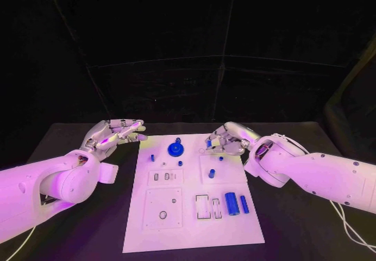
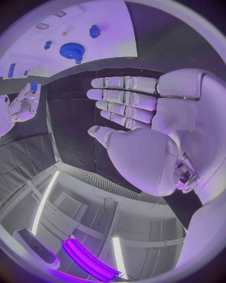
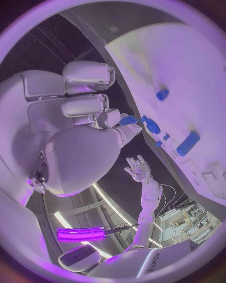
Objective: Assemble the parts on the task board
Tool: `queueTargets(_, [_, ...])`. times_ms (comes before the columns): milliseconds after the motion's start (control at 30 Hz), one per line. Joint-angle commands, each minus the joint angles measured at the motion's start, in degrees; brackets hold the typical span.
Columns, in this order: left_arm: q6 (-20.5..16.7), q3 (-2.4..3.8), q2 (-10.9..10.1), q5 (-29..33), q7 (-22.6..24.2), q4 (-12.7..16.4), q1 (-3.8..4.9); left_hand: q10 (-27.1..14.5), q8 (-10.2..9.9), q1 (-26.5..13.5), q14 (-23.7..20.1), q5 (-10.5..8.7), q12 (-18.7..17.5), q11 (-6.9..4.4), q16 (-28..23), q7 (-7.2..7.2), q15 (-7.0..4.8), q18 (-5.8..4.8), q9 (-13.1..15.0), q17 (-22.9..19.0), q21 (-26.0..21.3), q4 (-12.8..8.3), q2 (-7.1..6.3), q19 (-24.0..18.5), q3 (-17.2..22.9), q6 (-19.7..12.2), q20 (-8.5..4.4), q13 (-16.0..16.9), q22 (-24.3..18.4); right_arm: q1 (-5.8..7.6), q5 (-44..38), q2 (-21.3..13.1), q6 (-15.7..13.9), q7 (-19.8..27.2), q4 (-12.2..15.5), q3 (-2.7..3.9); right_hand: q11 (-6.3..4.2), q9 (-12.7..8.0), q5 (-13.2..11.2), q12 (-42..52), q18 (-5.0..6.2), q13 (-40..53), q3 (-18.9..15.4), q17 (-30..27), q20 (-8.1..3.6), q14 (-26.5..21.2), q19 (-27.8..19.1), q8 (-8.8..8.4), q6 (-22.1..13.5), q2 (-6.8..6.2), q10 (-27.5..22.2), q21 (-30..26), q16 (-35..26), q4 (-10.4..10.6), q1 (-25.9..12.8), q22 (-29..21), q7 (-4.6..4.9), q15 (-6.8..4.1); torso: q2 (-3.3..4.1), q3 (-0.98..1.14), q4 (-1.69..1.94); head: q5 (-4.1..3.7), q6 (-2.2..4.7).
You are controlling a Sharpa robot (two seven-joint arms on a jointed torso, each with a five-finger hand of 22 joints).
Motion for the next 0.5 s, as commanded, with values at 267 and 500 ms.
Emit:
queueTargets(267, [0.61, 0.05, 1.37, -0.14, -0.29, -0.89, 0.09, 0.03, -0.03, -0.16, 0.26, 0.16, -0.03, 0.25, -0.29, 0.23, 0.05, 0.39, -0.06, 0.05, -0.34, -0.32, 0.33, 0.43, -0.03, 0.27, 0.06, -0.04, -0.09, 0.56, -10.37, 8.20, 2.70, -13.67, 1.35, 0.05, -0.27, 0.34, 0.02, -1.81, -0.35, -1.43, 0.73, 2.67, -0.24, 3.38, -0.39, -0.44, 1.09, -0.66, 0.01, 0.01, -1.05, 0.21, -1.85, -0.57, -0.97, -0.01, -1.60, -0.83, 0.31, 1.89, -1.27])
queueTargets(500, [0.64, 0.06, 1.98, -0.14, -0.44, -1.31, 0.11, 0.03, -0.03, -0.16, 0.26, 0.16, -0.03, 0.25, -0.29, 0.23, 0.05, 0.39, -0.06, 0.05, -0.34, -0.32, 0.33, 0.43, -0.03, 0.27, 0.06, -0.04, -0.09, 0.39, -14.02, 13.39, 6.31, -15.93, -0.29, -0.77, -0.24, 0.27, 0.33, -1.96, -0.34, -1.48, 0.82, 2.50, -0.20, 3.34, -0.42, -0.63, 1.07, -1.15, -0.07, -0.03, -1.20, 0.23, -2.28, -0.63, -0.93, 0.02, -2.06, -0.93, 0.22, 2.84, -1.83])
